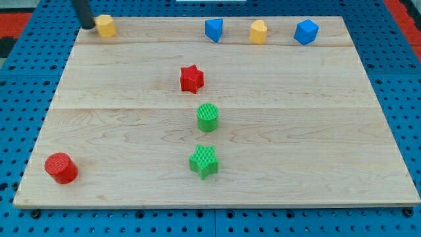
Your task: Move red circle to the center left
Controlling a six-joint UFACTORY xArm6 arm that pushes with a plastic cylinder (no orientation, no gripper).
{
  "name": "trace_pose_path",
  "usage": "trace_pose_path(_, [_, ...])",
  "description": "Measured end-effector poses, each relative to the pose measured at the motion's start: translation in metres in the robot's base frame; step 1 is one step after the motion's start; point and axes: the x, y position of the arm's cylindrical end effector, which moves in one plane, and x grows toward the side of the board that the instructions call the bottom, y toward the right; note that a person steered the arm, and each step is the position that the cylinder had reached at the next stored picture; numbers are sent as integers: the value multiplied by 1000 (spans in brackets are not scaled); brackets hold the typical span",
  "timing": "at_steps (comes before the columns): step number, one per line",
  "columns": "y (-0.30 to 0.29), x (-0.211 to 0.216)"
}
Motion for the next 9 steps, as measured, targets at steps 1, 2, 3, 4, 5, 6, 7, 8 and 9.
trace_pose_path(1, [91,23])
trace_pose_path(2, [116,31])
trace_pose_path(3, [43,75])
trace_pose_path(4, [42,195])
trace_pose_path(5, [78,305])
trace_pose_path(6, [67,395])
trace_pose_path(7, [-9,393])
trace_pose_path(8, [-29,356])
trace_pose_path(9, [0,321])
